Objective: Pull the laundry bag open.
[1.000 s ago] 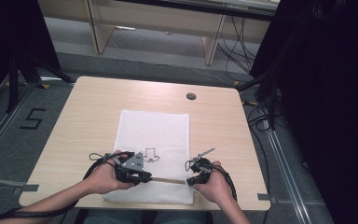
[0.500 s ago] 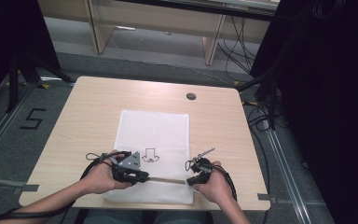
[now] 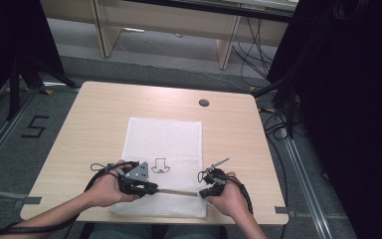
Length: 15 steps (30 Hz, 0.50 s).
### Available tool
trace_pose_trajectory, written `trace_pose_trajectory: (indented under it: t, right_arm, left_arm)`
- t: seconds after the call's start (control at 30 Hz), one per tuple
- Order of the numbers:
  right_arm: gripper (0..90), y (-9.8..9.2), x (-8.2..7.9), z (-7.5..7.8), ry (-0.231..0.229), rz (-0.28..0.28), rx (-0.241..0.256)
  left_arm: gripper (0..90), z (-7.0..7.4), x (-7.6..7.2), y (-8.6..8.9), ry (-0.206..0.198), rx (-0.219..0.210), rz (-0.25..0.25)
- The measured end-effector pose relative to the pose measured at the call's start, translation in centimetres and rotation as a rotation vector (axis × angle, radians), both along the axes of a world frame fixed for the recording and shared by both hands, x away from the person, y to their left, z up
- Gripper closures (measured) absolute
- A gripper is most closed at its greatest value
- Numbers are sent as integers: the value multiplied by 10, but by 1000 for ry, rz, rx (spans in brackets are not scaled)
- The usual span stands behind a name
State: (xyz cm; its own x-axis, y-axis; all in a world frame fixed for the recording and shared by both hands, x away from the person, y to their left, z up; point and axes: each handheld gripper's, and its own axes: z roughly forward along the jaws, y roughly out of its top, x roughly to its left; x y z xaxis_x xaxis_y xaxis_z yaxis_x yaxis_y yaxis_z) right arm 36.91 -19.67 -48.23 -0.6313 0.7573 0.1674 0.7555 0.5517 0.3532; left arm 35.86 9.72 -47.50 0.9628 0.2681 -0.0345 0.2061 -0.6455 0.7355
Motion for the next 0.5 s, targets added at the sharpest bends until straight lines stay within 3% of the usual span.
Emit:
trace_pose_trajectory:
  t: [0.5]
  right_arm:
    - [900,0,0,0,0,-1,1]
  left_arm:
    - [817,1,1,5,-1,8,-5]
